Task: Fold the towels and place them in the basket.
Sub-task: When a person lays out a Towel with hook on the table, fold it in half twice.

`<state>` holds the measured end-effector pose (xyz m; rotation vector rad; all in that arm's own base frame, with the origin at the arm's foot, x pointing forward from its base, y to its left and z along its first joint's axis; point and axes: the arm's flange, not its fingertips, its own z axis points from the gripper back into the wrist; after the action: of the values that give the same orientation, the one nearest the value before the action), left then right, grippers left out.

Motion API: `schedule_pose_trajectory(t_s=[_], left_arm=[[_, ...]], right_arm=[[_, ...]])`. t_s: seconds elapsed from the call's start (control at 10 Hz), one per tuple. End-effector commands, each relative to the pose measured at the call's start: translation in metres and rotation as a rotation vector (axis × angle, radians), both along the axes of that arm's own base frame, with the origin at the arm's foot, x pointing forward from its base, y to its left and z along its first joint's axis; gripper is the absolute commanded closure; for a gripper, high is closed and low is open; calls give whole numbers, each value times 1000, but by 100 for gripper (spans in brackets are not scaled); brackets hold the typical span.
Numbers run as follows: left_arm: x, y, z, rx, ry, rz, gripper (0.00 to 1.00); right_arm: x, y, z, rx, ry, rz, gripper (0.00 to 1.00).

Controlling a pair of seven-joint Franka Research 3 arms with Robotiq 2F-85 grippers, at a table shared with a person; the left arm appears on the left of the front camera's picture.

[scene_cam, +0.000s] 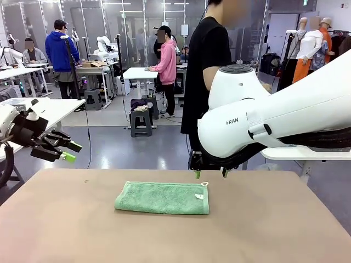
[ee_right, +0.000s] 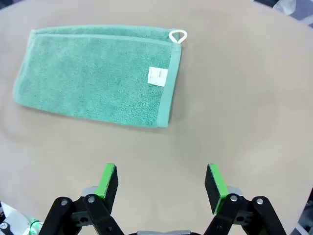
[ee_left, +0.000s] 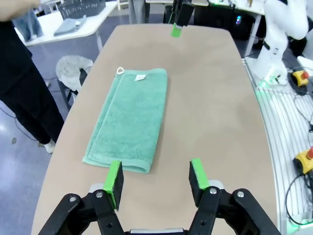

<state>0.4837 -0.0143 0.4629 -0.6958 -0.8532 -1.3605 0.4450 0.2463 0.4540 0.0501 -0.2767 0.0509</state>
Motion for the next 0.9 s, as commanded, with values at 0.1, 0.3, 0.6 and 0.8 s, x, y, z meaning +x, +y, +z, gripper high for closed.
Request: schedule_pose_trajectory(t_s=[0.1,0.3,0.6,0.8], left_arm=[[5,5,-2,-68,-25,-72,31],[7,7,-1,-72,-29,-97,11],[8,11,-3,-79,-10,-125,7],[2,5,-4,-59,-4,-95,0]], right_arm=[[-1,2,3,-13,-23,28,10],[6,0,-4,-5,82,-37,10],[26,-8,-23,54,125,-133,10],[34,-7,-41,55,121,-153,10]])
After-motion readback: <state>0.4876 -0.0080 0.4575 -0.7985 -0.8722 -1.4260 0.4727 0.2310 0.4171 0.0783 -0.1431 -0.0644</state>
